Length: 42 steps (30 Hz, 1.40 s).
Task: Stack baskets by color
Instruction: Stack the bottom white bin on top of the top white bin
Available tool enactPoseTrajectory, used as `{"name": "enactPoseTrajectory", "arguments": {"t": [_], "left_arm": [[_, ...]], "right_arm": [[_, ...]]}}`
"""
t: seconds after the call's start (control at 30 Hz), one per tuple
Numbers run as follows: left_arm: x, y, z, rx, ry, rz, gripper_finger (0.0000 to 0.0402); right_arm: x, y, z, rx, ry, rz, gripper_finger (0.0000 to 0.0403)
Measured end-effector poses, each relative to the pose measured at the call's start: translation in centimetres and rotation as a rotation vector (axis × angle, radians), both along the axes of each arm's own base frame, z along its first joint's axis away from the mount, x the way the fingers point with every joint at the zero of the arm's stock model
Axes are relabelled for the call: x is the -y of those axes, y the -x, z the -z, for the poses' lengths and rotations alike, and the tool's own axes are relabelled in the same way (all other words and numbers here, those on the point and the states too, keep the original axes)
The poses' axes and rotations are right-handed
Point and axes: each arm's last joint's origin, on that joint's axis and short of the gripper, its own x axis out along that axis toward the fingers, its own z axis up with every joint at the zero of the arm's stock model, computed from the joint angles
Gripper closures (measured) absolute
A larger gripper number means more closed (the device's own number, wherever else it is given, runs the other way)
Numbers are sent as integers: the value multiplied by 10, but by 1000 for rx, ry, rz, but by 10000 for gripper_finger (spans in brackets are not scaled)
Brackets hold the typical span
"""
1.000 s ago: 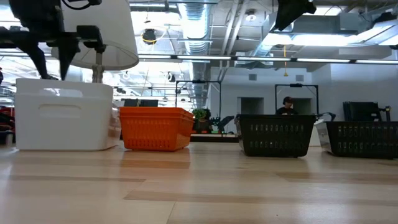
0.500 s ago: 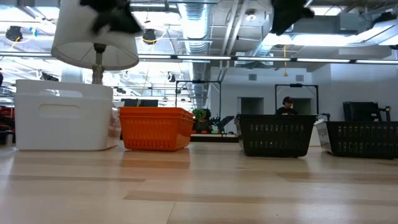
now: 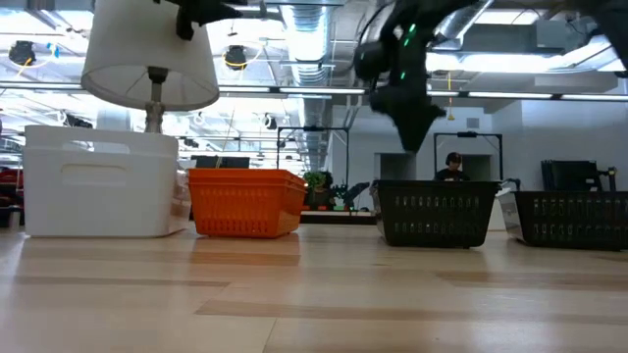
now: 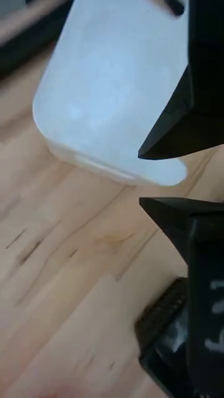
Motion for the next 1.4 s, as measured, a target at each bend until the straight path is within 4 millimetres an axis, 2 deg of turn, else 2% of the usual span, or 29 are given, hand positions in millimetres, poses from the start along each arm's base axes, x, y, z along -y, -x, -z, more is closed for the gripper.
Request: {"name": "enactPoseTrajectory", "arguments": {"t": [0.13, 0.27, 0.5, 0.6, 0.77, 0.87, 0.97, 1.1, 1.3, 1.4], "left_arm": [[3, 1, -4, 59, 36, 25, 276], [5, 3, -5, 78, 58, 37, 276], [6, 2, -5, 91, 83, 63, 276], [6, 2, -5, 94, 90, 63, 276], [7, 2, -6, 117, 97, 89, 276], [10, 0, -7, 137, 122, 115, 276], [15, -2, -7, 143, 133, 145, 276], [23, -5, -9, 156, 126, 201, 276], [33, -9, -12, 206, 166, 226, 276], [36, -10, -11, 225, 226, 221, 276]], "right_arm": [[15, -11, 33, -64, -50, -6, 263], [30, -10, 58, -135, -89, 9, 256], [48, -3, 69, -144, -99, 42, 260], [53, -3, 73, -134, -94, 37, 287], [61, -2, 79, -124, -94, 33, 383], [63, -1, 80, -126, -100, 9, 389], [56, 1, 69, -123, -93, -38, 397], [32, 4, 25, -79, 17, -113, 399], [-27, 7, -40, 10, 235, -240, 401], [-61, 7, -61, 68, 281, -325, 401]]}}
